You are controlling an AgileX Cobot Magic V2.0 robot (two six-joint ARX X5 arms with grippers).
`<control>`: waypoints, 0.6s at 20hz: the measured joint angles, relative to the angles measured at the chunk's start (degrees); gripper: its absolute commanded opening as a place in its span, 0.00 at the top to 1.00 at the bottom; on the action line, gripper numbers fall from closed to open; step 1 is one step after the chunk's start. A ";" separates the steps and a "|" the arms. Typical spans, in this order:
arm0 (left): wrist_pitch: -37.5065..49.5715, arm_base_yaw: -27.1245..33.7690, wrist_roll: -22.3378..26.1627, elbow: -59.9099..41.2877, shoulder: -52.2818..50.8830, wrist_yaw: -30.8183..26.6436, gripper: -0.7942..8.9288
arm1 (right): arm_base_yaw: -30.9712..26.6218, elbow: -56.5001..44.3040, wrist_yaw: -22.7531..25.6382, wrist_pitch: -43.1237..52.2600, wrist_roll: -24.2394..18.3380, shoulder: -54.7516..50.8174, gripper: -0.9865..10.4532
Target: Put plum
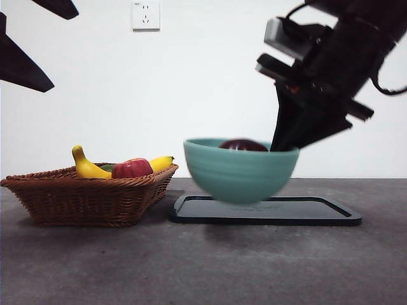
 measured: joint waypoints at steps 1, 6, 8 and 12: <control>-0.02 0.00 -0.02 0.00 0.00 0.00 0.53 | -0.87 1.07 0.02 -0.26 0.13 0.00 0.90; -0.02 0.00 -0.02 0.00 0.00 0.00 0.53 | -6.67 8.52 1.25 -0.70 0.15 5.20 0.90; -0.02 0.00 -0.02 0.00 0.00 0.00 0.53 | -8.85 11.74 1.27 -0.94 -0.07 10.05 0.90; -0.04 0.00 -0.02 0.00 0.00 0.00 0.53 | -10.86 16.06 1.27 -0.59 -0.85 18.14 0.90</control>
